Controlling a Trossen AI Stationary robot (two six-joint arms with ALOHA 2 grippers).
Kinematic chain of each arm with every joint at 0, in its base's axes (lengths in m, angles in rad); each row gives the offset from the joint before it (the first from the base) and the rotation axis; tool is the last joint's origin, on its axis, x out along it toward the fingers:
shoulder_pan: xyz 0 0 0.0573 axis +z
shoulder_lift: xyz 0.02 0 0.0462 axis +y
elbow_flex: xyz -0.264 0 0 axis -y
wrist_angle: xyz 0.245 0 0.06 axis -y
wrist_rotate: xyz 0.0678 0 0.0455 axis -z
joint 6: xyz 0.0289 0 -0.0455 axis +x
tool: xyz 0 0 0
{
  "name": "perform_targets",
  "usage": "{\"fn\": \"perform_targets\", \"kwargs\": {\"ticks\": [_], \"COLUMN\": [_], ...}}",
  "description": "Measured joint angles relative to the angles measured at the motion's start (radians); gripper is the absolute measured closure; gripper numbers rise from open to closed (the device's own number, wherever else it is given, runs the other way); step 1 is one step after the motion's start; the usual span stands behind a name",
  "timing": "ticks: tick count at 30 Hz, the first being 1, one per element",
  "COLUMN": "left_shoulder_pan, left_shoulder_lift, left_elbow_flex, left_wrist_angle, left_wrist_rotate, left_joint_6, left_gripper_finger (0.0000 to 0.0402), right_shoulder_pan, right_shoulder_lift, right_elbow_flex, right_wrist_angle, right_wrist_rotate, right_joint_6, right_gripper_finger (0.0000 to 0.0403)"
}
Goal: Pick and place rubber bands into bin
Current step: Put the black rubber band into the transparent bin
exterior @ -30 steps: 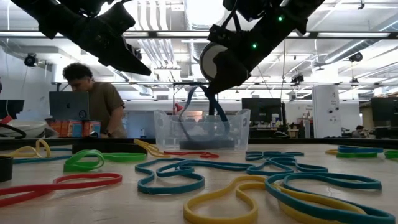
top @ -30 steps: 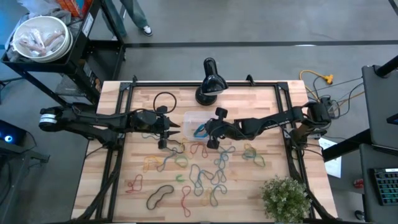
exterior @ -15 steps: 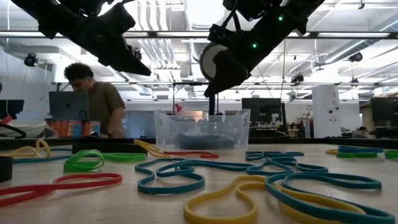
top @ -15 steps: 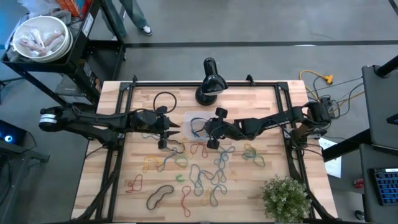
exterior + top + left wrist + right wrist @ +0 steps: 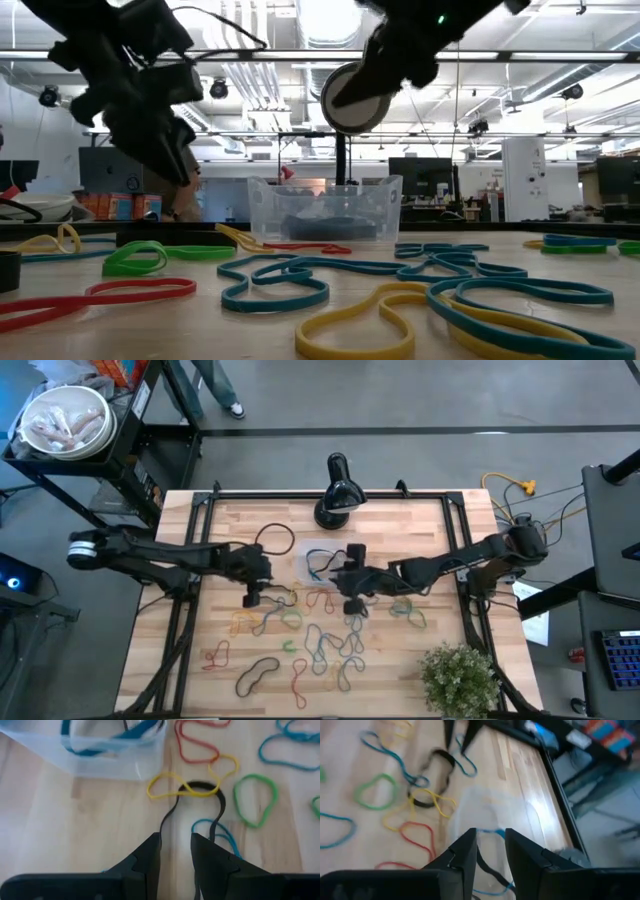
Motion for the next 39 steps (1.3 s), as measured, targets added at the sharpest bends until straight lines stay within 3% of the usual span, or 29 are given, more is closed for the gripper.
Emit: {"fn": "perform_targets", "kwargs": {"ticks": [10,18,39], "left_shoulder_pan": [0.000,0.000,0.000], "left_shoulder_lift": [0.153,0.230,0.266], "left_elbow_flex": [0.005,0.019,0.032], "left_wrist_angle": [-0.022,-0.009,-0.013], "left_wrist_rotate": [-0.006,-0.079,-0.086], "left_joint_6": [0.007,0.004,0.004], "left_gripper_finger": [0.0309,0.0309,0.0309], "right_shoulder_pan": [0.108,0.155,0.210], "right_shoulder_lift": [-0.093,-0.114,-0.112], "right_elbow_flex": [0.000,0.000,-0.022], "right_wrist_angle": [-0.123,-0.229,-0.263], "right_wrist_rotate": [-0.002,0.000,0.001], "right_joint_6": [0.048,0.155,0.261], "right_gripper_finger": [0.0324,0.0334,0.0335]}}
